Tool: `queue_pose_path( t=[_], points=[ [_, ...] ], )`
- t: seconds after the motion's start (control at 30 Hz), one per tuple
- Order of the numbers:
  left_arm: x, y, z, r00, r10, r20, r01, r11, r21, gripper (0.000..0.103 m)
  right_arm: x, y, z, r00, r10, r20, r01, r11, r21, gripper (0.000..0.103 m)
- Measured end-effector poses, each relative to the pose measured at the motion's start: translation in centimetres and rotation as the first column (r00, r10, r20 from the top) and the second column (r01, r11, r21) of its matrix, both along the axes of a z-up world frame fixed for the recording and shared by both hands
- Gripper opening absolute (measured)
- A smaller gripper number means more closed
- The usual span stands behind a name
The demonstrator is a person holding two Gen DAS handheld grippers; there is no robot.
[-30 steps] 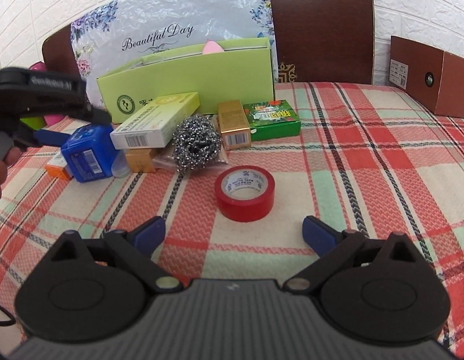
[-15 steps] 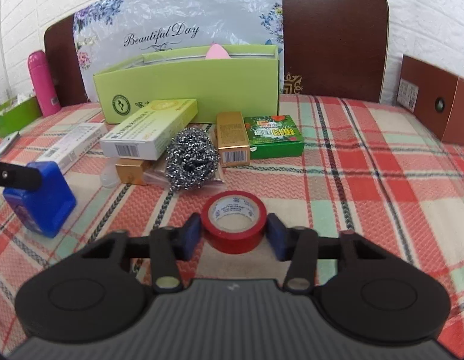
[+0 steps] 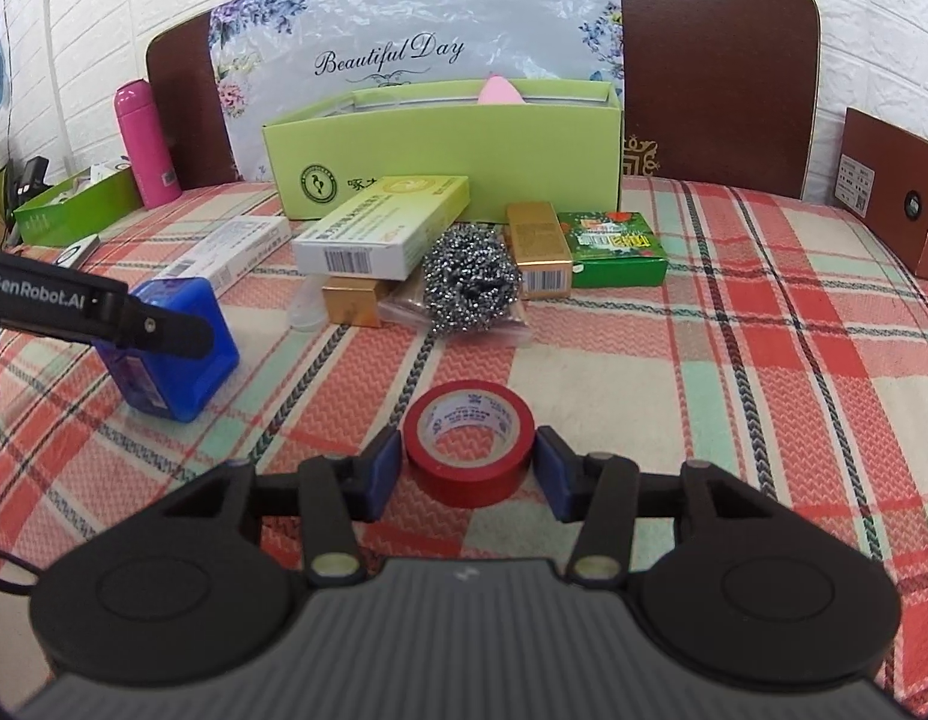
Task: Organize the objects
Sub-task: 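Grasp the blue square box with the left tool while the right tool grasps the red tape roll, then carry the blue box and red tape into the lime-green box and release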
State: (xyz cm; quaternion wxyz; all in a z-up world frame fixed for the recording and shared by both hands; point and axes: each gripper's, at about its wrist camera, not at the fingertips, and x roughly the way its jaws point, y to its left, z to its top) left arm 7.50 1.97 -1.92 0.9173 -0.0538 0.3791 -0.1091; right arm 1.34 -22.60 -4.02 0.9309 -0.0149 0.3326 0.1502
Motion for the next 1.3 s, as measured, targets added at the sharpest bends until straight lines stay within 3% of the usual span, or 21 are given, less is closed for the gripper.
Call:
queue_pose_path(
  t=[0.2, 0.3, 0.53, 0.83, 1.1, 1.3],
  points=[
    [0.2, 0.0, -0.1, 1.0, 0.0, -0.002, 0.0, 1.0, 0.001, 0.075, 0.0, 0.0, 0.0, 1.0, -0.002, -0.002, 0.002, 1.0, 0.007, 0.049],
    [0.1, 0.2, -0.1, 1.0, 0.002, 0.004, -0.002, 1.0, 0.0, 0.067, 0.2, 0.0, 0.2, 1.0, -0.006, 0.001, 0.006, 1.0, 0.007, 0.049],
    [-0.5, 0.7, 0.5, 1.0, -0.002, 0.027, 0.003, 1.0, -0.03, 0.064, 0.2, 0.3, 0.4, 1.0, 0.002, 0.007, -0.002, 1.0, -0.018, 0.046],
    [-0.6, 1.0, 5.1, 0.986, -0.044, 0.16, 0.058, 0.995, -0.081, 0.064, 1.2, -0.1, 5.3, 0.992, 0.041, 0.119, -0.046, 0.998, 0.037, 0.046],
    [3.2, 0.4, 9.4, 0.953, -0.062, 0.297, 0.079, 0.996, -0.045, 0.064, 5.9, 0.6, 9.0, 0.973, 0.06, 0.223, -0.069, 0.997, 0.034, 0.046],
    [8.9, 0.2, 11.1, 0.943, -0.043, 0.329, 0.062, 0.997, -0.047, 0.064, 11.2, 2.6, 10.7, 0.954, 0.086, 0.289, -0.094, 0.995, 0.015, 0.046]
  ],
)
